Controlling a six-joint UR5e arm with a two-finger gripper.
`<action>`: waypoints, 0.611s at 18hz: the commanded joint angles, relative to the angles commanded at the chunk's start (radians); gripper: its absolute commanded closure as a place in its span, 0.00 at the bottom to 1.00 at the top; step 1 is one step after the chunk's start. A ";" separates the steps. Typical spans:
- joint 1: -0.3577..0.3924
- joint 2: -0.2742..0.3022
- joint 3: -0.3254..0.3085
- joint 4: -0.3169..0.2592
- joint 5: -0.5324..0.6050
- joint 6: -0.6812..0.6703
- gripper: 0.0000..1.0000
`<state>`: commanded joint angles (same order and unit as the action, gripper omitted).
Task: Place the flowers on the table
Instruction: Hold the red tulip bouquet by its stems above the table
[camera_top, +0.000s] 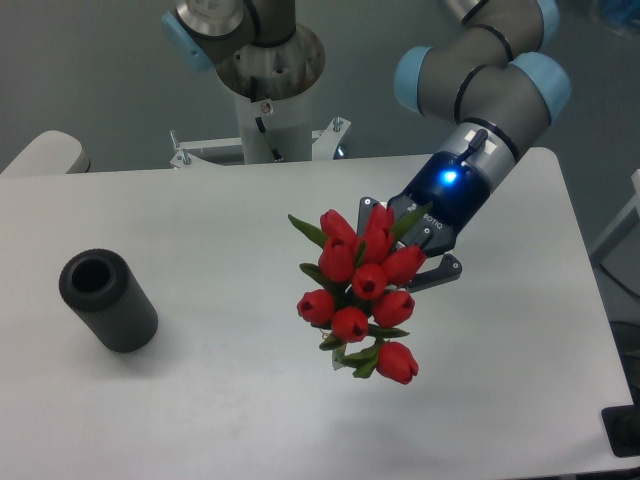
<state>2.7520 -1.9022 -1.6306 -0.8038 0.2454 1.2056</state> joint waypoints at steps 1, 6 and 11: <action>0.000 0.002 -0.011 0.000 0.002 0.015 0.78; 0.005 0.005 -0.020 0.000 0.008 0.026 0.78; 0.017 0.017 -0.018 0.002 0.041 0.031 0.79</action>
<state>2.7688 -1.8853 -1.6490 -0.8023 0.2866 1.2364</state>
